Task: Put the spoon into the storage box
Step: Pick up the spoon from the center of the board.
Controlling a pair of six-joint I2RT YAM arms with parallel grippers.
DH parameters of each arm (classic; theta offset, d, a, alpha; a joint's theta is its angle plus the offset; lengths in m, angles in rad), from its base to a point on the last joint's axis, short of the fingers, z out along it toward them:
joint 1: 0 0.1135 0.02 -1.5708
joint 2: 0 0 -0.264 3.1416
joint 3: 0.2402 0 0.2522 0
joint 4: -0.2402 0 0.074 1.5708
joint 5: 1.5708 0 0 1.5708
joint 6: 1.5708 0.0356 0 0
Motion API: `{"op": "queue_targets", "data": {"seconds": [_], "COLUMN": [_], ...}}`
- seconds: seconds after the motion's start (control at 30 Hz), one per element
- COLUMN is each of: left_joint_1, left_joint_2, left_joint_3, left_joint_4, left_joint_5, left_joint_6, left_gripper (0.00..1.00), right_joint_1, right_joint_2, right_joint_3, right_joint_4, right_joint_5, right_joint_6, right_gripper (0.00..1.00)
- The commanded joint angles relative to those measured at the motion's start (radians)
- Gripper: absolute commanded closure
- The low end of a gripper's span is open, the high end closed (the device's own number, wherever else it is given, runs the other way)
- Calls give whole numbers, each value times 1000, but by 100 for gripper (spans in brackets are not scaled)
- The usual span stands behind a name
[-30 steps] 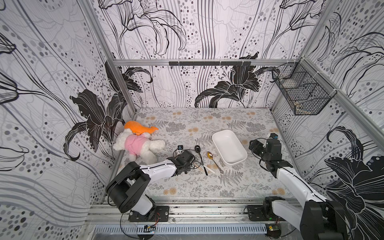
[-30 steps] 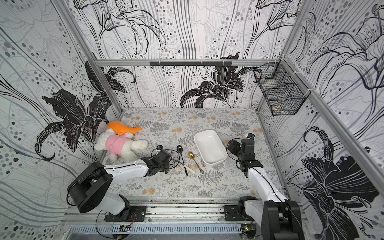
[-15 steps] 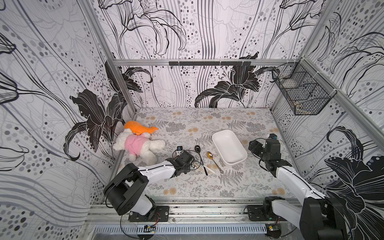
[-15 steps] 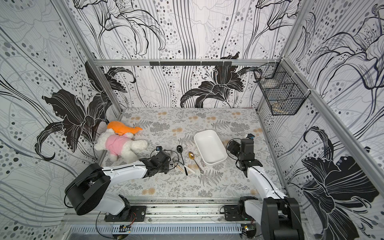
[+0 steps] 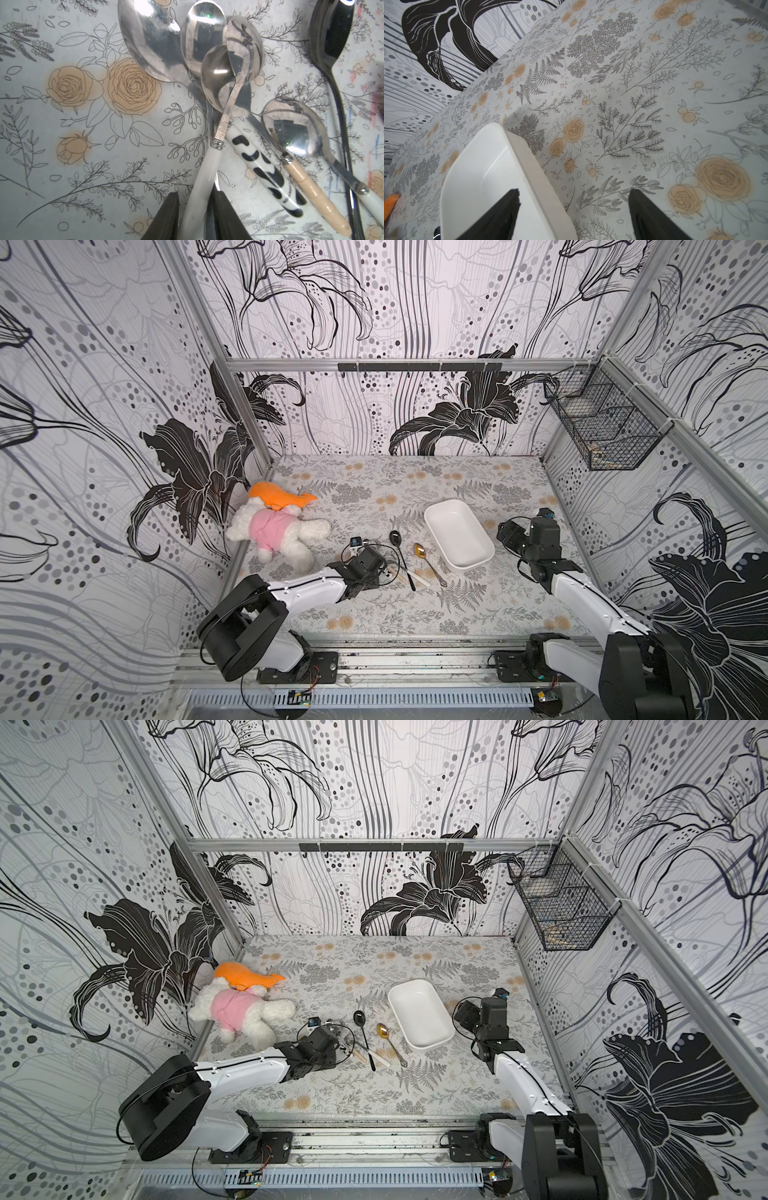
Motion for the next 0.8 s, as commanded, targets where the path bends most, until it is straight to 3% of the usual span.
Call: {"op": "queue_targets", "data": {"seconds": [0.0,0.1,0.37,0.5,0.63,0.77], "left_joint_1": [-21,-32,-47,-47,-47,-49], "left_joint_2": [25,35,28,-11,-83,-164], "left_joint_3": [-38,-38,-33,-29,-19,-15], "left_joint_4": [-85,-89,-102,-103,-56,65], "left_joint_5": [73,71,14,-22,-41,13], "left_joint_6": [-30,-38,-60,-57,-29,45], "left_gripper": [66,66,92,100,100,100], "right_joint_1": [5,5,5,5,5,5], "right_joint_2": [10,16,31,30,5,-35], "right_joint_3": [-2,0,7,14,22,48], "right_joint_4": [-12,-12,-24,-33,-46,-65], "right_joint_5": [2,-2,13,9,-9,-42], "right_joint_6": [13,16,17,16,6,-19], "right_gripper": [13,13,13,13,13,13]}}
